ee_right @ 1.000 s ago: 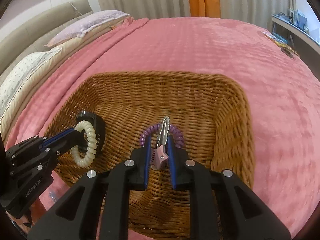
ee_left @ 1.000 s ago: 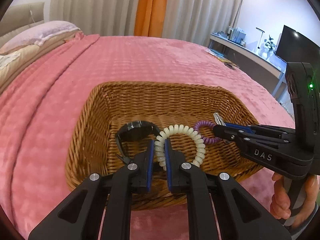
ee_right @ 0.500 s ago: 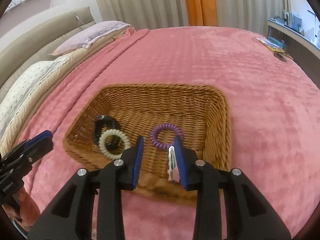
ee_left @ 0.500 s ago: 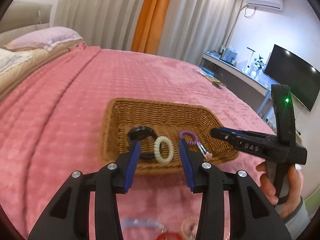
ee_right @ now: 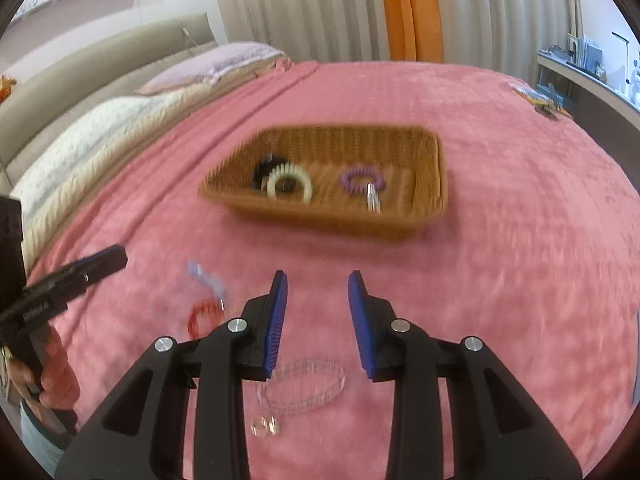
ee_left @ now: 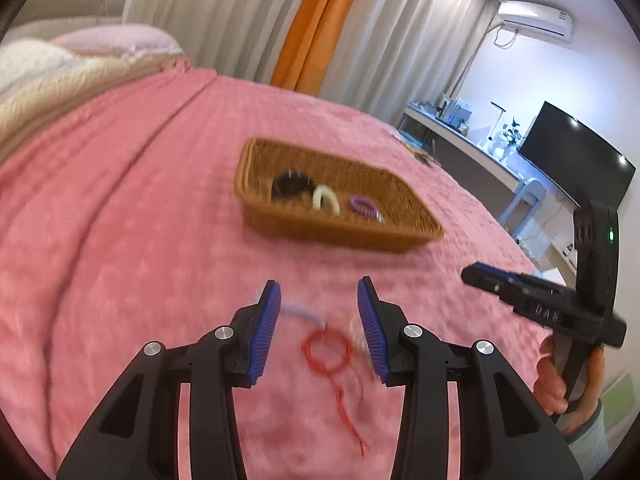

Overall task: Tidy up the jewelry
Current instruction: 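Grasp the red cord bracelet with the left tool while the right grasps a clear bead bracelet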

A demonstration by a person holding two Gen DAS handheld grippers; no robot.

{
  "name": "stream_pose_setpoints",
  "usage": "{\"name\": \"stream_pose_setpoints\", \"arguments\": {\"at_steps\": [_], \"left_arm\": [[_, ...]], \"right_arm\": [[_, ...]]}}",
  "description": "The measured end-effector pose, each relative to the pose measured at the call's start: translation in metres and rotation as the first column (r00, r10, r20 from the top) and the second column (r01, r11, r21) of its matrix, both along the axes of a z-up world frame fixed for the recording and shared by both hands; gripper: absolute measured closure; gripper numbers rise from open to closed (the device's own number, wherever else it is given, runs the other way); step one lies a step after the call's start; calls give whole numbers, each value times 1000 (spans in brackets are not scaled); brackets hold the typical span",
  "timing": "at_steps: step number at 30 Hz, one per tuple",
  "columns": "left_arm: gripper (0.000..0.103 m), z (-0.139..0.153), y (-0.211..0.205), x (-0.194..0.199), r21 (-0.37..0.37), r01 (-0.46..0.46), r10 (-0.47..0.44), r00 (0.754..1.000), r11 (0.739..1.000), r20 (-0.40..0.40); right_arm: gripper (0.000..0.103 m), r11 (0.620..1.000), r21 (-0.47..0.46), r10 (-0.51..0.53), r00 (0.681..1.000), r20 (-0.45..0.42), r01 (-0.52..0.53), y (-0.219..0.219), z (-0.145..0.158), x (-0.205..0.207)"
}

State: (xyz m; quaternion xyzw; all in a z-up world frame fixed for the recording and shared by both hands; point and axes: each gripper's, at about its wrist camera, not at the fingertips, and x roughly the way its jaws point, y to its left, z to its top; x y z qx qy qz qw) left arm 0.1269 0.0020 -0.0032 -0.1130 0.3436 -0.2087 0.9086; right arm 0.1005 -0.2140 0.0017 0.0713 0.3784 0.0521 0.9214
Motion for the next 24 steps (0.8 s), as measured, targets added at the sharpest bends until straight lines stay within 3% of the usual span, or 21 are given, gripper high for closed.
{"name": "stream_pose_setpoints", "arguments": {"at_steps": [9, 17, 24], "left_arm": [[64, -54, -6, 5, 39, 11, -6, 993, 999, -116], [66, -64, -22, 13, 106, 39, -22, 987, 994, -156], [66, -74, -38, 22, 188, 39, -4, 983, 981, -184]], "right_arm": [[74, 1000, -3, -2, 994, -107, 1, 14, -63, -15], [74, 997, -72, -45, 994, -100, 38, 18, -75, -17], [74, 998, -41, -59, 994, -87, 56, 10, -77, -17]]}}
